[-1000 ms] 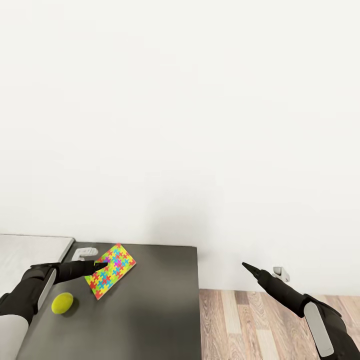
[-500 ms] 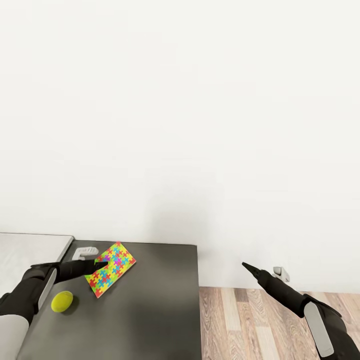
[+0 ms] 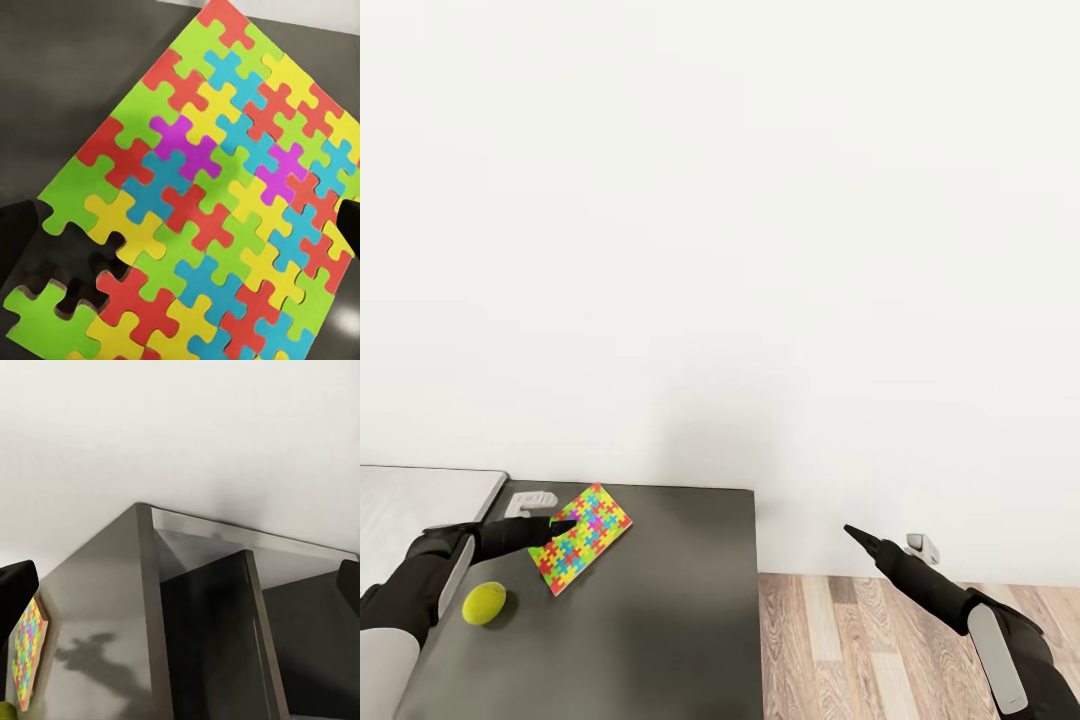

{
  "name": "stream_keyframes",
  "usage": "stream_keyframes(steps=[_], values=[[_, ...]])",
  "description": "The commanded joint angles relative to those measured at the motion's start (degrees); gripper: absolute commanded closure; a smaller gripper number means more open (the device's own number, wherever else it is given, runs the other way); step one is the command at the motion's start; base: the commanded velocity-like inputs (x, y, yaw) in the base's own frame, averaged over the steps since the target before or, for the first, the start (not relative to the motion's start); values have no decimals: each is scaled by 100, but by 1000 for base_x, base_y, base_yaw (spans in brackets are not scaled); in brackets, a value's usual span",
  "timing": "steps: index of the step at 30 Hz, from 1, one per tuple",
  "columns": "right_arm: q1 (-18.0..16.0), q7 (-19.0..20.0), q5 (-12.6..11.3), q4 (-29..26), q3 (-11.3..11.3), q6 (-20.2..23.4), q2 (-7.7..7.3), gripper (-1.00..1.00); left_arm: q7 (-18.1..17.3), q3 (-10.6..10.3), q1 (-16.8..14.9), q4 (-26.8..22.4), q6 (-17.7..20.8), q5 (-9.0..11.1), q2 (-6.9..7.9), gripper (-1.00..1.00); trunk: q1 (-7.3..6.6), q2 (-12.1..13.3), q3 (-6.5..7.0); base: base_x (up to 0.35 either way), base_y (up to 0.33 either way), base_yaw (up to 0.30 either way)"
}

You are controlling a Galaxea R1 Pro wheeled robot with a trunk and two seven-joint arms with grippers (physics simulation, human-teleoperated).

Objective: Put all the toys in the child's room - the three board games (two on the bed and one on the table), the two jigsaw puzzles on the table, and the tennis ball on the table - inside the toy box on the table in the child's room.

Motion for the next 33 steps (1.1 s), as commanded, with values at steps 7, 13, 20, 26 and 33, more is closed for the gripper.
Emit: stream_keyframes(steps=[7, 13, 20, 26, 33], values=[[-3, 10, -21, -9, -9, 40, -1, -100, -22, 21, -6, -2, 38, -54, 1, -100, 3, -11, -10, 0, 0, 0], [-2, 15, -21, -10, -9, 40, -1, -100, -13, 21, -6, -1, 43, -57, -12, -100, 3, -11, -16, 0, 0, 0], [-5, 13, -21, -10, -9, 40, -1, -100, -11, 21, -6, -1, 42, -57, -17, -100, 3, -11, -61, 0, 0, 0], [-3, 14, -21, -10, -9, 40, -1, -100, -10, 21, -6, -1, 22, -57, -37, -100, 3, -11, -114, 0, 0, 0], [-4, 11, -21, -10, -9, 40, -1, -100, -10, 15, -6, -1, -36, -58, -41, -100, 3, -11, -178, 0, 0, 0]])
